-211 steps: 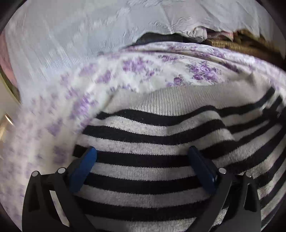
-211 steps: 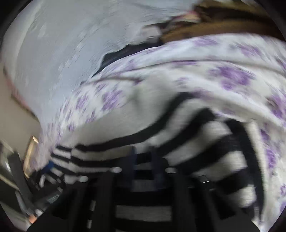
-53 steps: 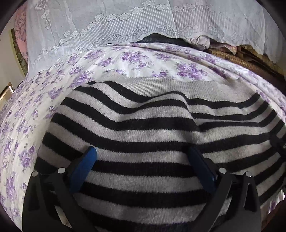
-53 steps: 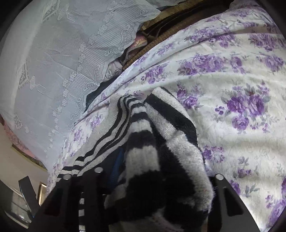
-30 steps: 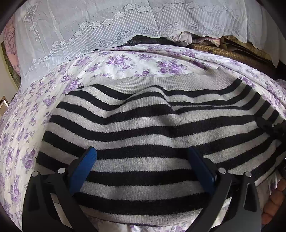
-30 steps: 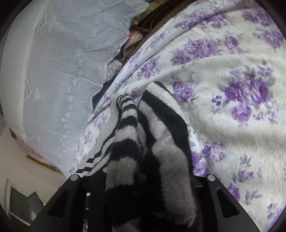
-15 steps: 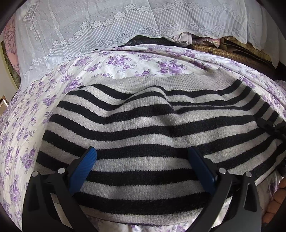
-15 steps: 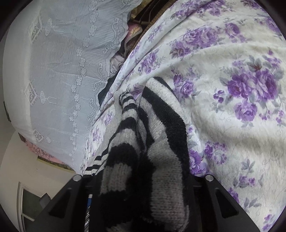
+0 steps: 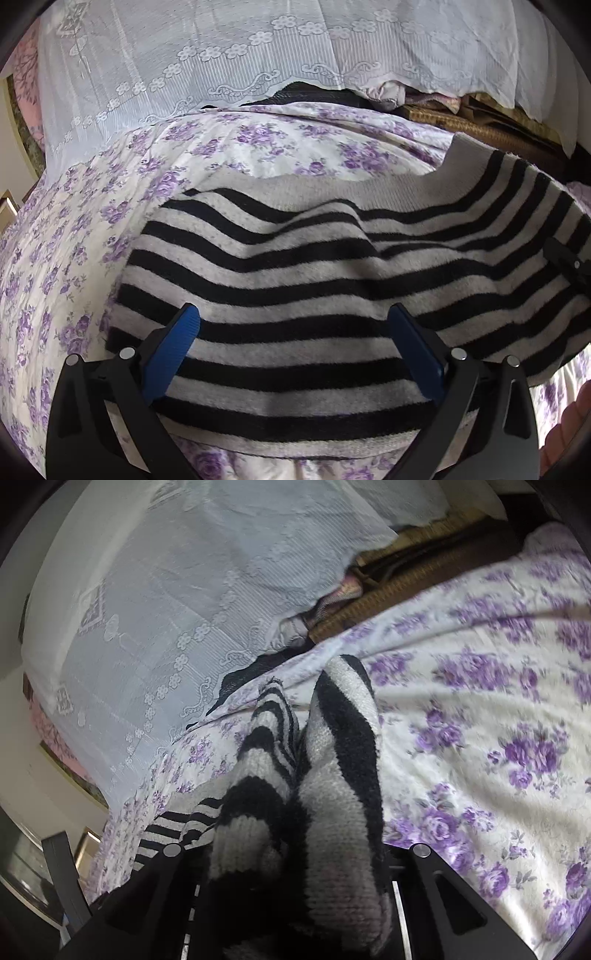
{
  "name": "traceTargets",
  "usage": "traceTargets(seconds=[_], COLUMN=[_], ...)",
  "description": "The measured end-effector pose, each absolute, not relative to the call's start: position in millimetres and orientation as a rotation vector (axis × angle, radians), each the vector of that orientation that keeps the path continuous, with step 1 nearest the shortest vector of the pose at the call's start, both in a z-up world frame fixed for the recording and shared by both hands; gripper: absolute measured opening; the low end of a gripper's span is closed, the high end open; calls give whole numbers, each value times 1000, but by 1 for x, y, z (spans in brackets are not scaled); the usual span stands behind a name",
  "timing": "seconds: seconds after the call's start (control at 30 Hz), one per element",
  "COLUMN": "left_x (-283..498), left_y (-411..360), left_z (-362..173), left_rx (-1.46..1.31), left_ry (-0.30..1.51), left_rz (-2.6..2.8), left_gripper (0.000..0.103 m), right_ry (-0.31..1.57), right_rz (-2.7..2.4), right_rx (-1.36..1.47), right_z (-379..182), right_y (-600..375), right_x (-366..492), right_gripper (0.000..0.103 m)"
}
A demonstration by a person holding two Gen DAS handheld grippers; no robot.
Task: Fold small clothes
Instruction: 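Grasp the folded sweater end with the right tool and lift it, then lift the folded striped sweater with the right tool and fold it over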
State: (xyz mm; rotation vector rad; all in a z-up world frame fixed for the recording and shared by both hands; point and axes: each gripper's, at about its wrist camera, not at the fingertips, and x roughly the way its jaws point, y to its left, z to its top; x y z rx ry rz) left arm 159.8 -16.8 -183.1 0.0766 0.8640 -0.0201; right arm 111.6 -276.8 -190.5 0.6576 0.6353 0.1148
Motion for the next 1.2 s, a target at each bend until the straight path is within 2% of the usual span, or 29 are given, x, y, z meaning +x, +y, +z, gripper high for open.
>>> traceTargets(seconds=[0.3,0.47,0.7,1.2], left_x=[213,236,262,259], left_y=[-6,-30,-44,57], left_z=[-178,-170,-164,-127], left_rx=[54,154,153,52], left_ry=[961,926,916,784], left_rz=[-18,9,5,51], left_gripper=[99,99,99,99], right_ry=[634,632,631,562], right_rz=[145,199,275,317], right_rx=[580,539,433,137], right_z=[-171,-162,-146,-105], right_y=[-255,-242,-203,-87], right_x=[109,104,93,81], right_gripper=[17,17,17,19])
